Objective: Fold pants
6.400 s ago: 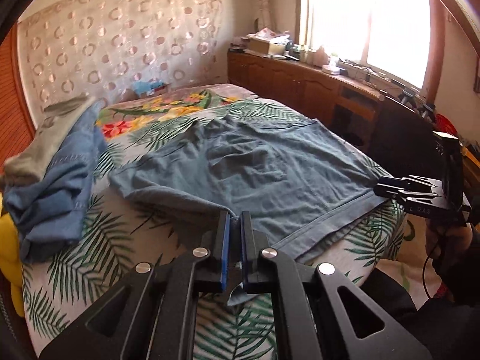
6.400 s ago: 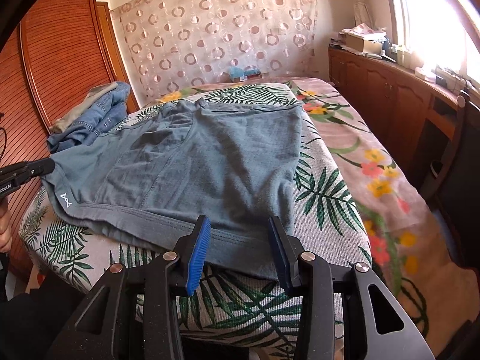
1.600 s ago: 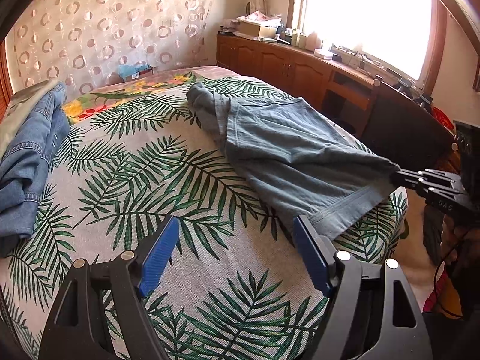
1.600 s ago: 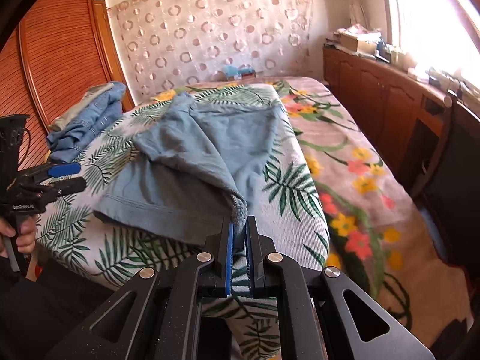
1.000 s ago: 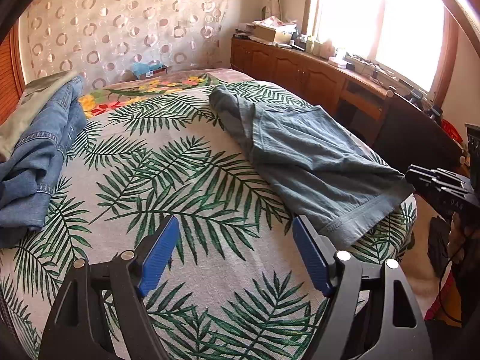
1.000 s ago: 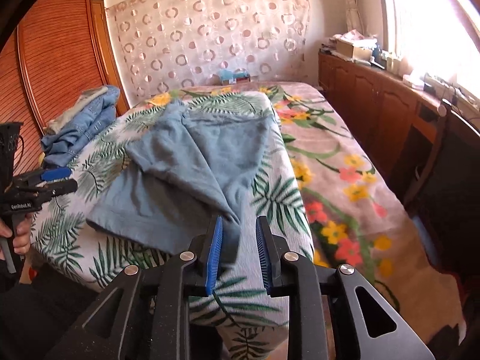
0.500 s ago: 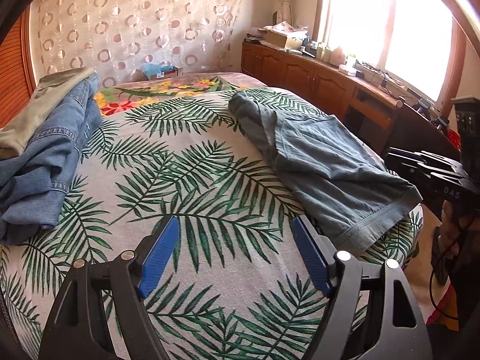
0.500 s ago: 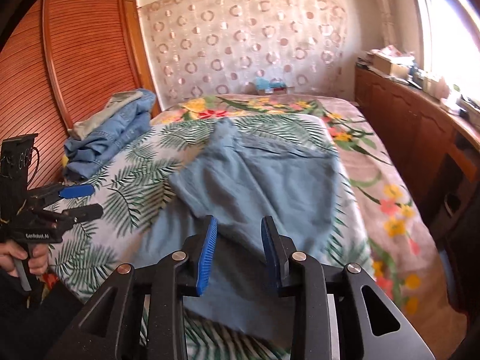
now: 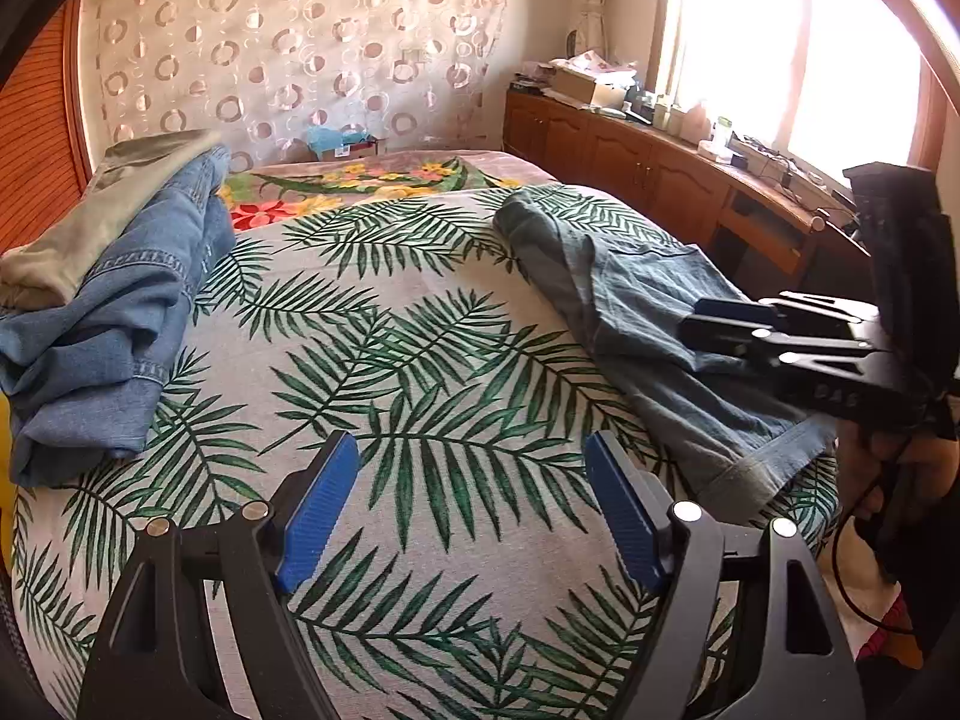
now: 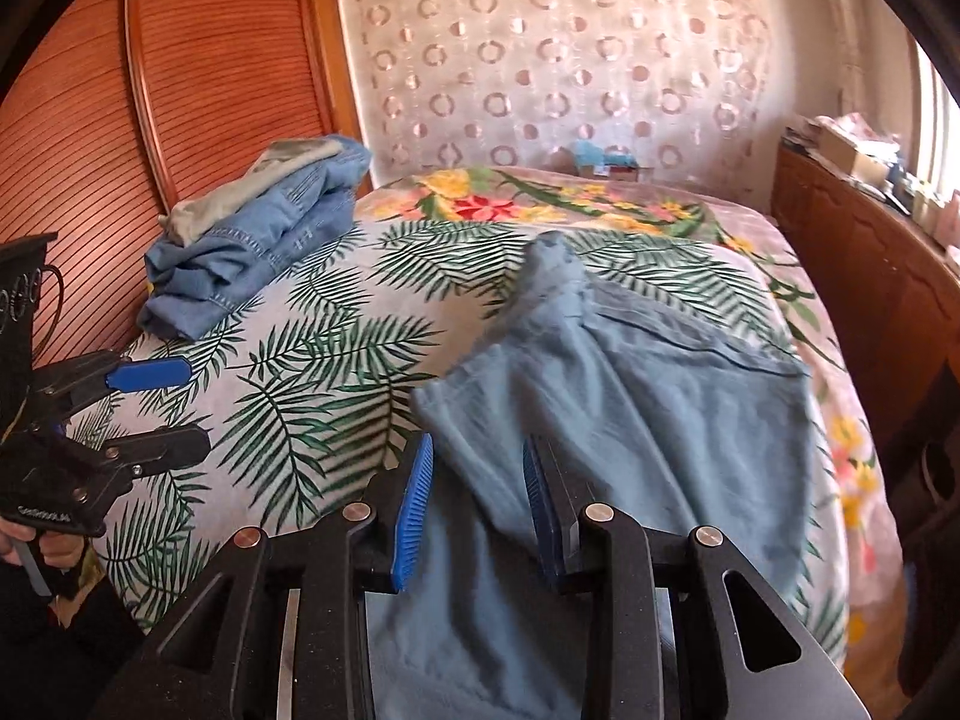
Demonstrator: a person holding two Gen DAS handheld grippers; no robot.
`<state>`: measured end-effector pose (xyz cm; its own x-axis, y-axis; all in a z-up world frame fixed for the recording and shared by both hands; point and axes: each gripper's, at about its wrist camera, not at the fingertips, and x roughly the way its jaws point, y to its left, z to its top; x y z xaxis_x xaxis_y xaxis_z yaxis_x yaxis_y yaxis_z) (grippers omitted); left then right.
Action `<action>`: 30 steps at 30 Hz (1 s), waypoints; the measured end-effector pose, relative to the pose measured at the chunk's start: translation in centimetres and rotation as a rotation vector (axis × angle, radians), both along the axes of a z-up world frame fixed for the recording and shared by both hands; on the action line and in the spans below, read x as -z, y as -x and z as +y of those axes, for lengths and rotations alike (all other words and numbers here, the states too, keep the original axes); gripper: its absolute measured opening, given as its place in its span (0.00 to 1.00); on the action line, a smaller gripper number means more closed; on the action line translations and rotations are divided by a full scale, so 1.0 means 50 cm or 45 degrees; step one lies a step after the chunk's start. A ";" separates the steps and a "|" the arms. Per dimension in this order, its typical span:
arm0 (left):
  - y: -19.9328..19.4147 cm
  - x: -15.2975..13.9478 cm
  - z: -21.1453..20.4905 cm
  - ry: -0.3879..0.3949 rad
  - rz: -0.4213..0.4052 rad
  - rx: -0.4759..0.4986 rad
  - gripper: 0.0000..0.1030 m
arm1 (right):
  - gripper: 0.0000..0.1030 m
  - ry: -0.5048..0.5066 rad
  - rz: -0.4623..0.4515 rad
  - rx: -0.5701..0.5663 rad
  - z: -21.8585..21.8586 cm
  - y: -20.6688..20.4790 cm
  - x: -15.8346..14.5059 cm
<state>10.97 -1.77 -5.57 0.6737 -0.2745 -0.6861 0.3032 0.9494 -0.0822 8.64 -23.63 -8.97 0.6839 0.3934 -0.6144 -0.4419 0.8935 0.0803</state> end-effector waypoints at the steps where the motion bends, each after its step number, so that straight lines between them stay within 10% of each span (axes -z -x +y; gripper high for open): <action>1: 0.000 0.000 0.003 0.000 0.001 -0.003 0.77 | 0.31 0.009 0.010 -0.011 0.005 -0.006 0.005; 18: -0.006 0.008 0.014 0.001 0.014 -0.020 0.77 | 0.31 0.126 0.026 -0.100 0.073 -0.072 0.019; 21: -0.006 0.009 0.015 0.001 0.017 -0.022 0.77 | 0.03 0.179 0.031 -0.078 0.084 -0.083 0.028; 30: -0.005 0.013 0.022 0.010 0.026 -0.034 0.77 | 0.03 0.101 -0.054 0.025 0.034 -0.077 -0.018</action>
